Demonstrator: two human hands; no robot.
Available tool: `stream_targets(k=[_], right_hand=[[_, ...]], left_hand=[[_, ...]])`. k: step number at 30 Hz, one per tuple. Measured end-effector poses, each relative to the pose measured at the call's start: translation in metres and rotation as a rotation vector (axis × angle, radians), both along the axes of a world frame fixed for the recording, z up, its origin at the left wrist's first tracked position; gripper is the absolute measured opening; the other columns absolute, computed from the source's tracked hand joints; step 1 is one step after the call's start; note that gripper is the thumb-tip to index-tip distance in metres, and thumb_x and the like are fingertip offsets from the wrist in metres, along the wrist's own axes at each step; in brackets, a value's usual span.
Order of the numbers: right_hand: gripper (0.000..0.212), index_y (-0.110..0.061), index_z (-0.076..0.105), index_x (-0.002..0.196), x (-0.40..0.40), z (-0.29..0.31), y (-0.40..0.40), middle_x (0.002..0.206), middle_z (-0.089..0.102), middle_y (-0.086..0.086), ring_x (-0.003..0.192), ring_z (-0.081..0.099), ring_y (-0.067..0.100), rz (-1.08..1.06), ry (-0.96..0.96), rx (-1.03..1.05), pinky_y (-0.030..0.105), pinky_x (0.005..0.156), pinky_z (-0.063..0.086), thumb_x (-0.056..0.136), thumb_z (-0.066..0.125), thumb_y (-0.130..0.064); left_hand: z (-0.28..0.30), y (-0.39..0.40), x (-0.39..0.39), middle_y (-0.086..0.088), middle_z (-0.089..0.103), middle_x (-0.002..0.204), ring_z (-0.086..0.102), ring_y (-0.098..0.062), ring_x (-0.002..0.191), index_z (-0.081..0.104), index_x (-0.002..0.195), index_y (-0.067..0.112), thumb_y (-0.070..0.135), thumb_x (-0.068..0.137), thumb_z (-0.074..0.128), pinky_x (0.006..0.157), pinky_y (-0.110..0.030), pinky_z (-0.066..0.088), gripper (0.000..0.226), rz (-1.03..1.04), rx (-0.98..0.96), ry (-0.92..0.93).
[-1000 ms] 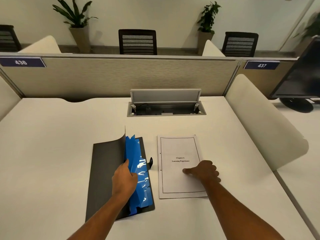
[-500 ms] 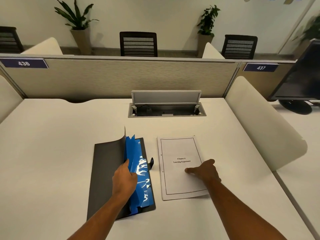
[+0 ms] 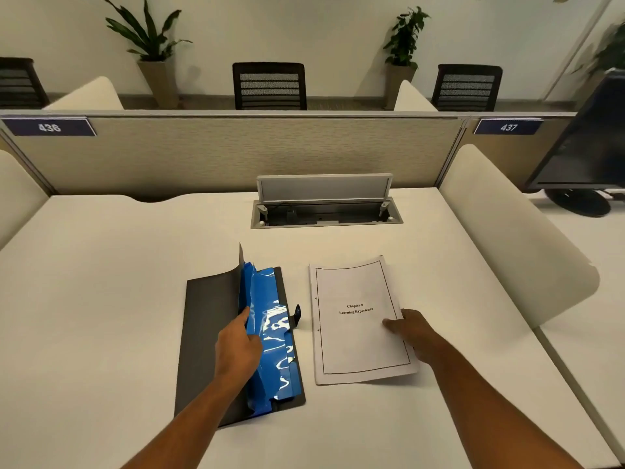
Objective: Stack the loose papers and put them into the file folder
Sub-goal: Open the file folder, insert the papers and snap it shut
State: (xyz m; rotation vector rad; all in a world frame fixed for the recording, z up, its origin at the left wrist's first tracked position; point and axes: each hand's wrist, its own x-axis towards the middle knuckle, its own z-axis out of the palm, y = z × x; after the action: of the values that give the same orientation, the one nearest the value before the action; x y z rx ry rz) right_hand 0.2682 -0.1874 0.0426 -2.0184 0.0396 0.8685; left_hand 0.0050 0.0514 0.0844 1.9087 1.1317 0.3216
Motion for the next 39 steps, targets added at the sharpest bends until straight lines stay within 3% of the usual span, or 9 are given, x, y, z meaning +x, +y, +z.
stream_targets(k=[4, 10, 15, 19, 23, 28, 33, 39], right_hand=[[0.023, -0.007, 0.071, 0.111, -0.005, -0.003, -0.009, 0.101, 0.078, 0.011, 0.097, 0.074, 0.033, -0.003, -0.012, 0.076, 0.050, 0.091, 0.059, 0.089, 0.074, -0.009], [0.019, -0.006, 0.073, 0.109, -0.006, 0.028, -0.013, 0.100, 0.079, 0.009, 0.086, 0.075, 0.024, -0.049, -0.073, 0.264, 0.031, 0.071, 0.059, 0.090, 0.072, -0.007], [0.016, -0.012, 0.075, 0.107, -0.019, 0.064, 0.010, 0.100, 0.080, 0.007, 0.090, 0.076, 0.025, 0.121, -0.121, 0.350, 0.038, 0.081, 0.060, 0.091, 0.073, -0.014], [0.010, -0.016, 0.077, 0.100, -0.036, 0.074, 0.038, 0.093, 0.080, 0.003, 0.081, 0.075, 0.020, 0.282, -0.225, 0.271, 0.036, 0.074, 0.060, 0.091, 0.074, -0.016], [0.026, -0.018, 0.077, 0.103, -0.048, 0.075, 0.060, 0.096, 0.079, -0.001, 0.089, 0.074, 0.022, 0.358, -0.350, 0.140, 0.040, 0.081, 0.059, 0.080, 0.073, -0.031], [0.020, -0.016, 0.075, 0.108, -0.058, 0.078, 0.082, 0.105, 0.075, 0.004, 0.097, 0.069, 0.026, 0.395, -0.448, 0.020, 0.032, 0.078, 0.053, 0.089, 0.072, -0.021], [0.022, -0.015, 0.074, 0.110, -0.074, 0.081, 0.102, 0.107, 0.073, 0.005, 0.098, 0.066, 0.027, 0.409, -0.494, -0.039, 0.026, 0.073, 0.042, 0.090, 0.069, -0.022], [0.024, -0.014, 0.071, 0.115, -0.105, 0.075, 0.116, 0.113, 0.073, 0.005, 0.105, 0.065, 0.028, 0.404, -0.539, -0.044, 0.024, 0.075, 0.039, 0.093, 0.064, -0.020]], left_hand=[[0.005, 0.001, -0.004, -0.003, 0.068, 0.094, 0.061, -0.015, 0.060, 0.045, 0.141, 0.020, -0.002, 0.092, 0.049, 0.045, -0.017, 0.049, 0.054, 0.012, -0.008, -0.021], [0.017, 0.005, -0.011, 0.000, 0.068, 0.093, 0.061, -0.017, 0.053, 0.042, 0.144, 0.024, -0.004, 0.091, 0.049, 0.044, -0.018, 0.049, 0.060, 0.035, -0.029, -0.051], [0.024, 0.005, -0.011, 0.002, 0.068, 0.093, 0.059, -0.013, 0.051, 0.044, 0.143, 0.024, -0.004, 0.091, 0.047, 0.043, -0.016, 0.047, 0.059, 0.043, -0.020, -0.050], [0.026, 0.007, -0.010, 0.006, 0.068, 0.093, 0.059, -0.010, 0.047, 0.044, 0.142, 0.026, -0.004, 0.091, 0.046, 0.042, -0.017, 0.046, 0.060, 0.046, -0.030, -0.046], [0.028, 0.007, -0.010, 0.004, 0.065, 0.100, 0.058, -0.013, 0.051, 0.040, 0.145, 0.025, -0.002, 0.093, 0.047, 0.042, -0.016, 0.046, 0.059, 0.068, -0.033, -0.037], [0.029, 0.007, -0.010, 0.010, 0.063, 0.093, 0.057, -0.014, 0.055, 0.039, 0.145, 0.023, -0.001, 0.093, 0.050, 0.045, -0.017, 0.049, 0.058, 0.088, -0.037, -0.038], [0.025, 0.008, -0.010, 0.001, 0.065, 0.082, 0.050, -0.015, 0.050, 0.036, 0.147, 0.024, 0.000, 0.092, 0.052, 0.047, -0.021, 0.050, 0.061, 0.096, -0.020, -0.014], [0.024, 0.006, -0.008, 0.000, 0.067, 0.100, 0.052, -0.012, 0.051, 0.034, 0.148, 0.022, 0.002, 0.094, 0.051, 0.049, -0.018, 0.049, 0.060, 0.086, -0.015, -0.004]])
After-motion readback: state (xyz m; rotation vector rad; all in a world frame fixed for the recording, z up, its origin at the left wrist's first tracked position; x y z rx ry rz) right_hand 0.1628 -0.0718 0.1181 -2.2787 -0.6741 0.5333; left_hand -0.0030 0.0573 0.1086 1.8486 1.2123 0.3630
